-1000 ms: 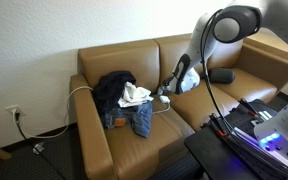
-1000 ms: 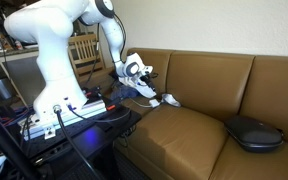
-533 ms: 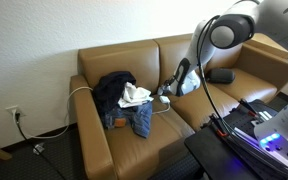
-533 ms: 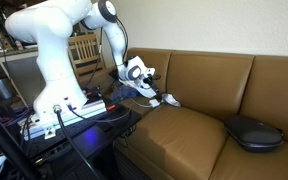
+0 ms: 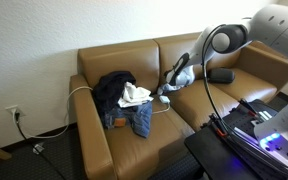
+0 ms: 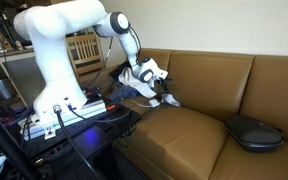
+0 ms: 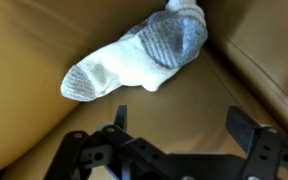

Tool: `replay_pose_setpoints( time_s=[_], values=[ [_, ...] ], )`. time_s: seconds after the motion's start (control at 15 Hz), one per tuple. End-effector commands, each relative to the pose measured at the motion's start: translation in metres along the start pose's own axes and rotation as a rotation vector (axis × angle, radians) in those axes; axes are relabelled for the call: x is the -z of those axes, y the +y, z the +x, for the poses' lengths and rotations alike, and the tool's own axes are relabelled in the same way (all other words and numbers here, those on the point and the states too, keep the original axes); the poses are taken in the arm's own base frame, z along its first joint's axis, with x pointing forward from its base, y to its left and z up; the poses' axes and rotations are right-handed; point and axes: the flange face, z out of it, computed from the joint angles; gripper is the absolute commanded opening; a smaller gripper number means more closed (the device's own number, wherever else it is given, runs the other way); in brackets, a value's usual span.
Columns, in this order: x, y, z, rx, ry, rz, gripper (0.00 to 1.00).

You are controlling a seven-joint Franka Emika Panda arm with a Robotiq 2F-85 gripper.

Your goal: Move the clothing to the left side of the sofa

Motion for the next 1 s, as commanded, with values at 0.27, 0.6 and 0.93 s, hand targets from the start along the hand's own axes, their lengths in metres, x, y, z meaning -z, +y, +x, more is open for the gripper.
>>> replay_pose_setpoints(
  time_s=[0.27, 0.6, 0.93],
  values=[
    [-0.033, 0.009, 0.046, -0.372, -0.204, 0.127, 1.00],
    [-0.022, 0.008, 0.036, -0.320, -0.242, 0.133, 1.00],
    [-0.040, 0.021, 0.042, -0.322, -0.331, 0.238, 1.00]
  ],
)
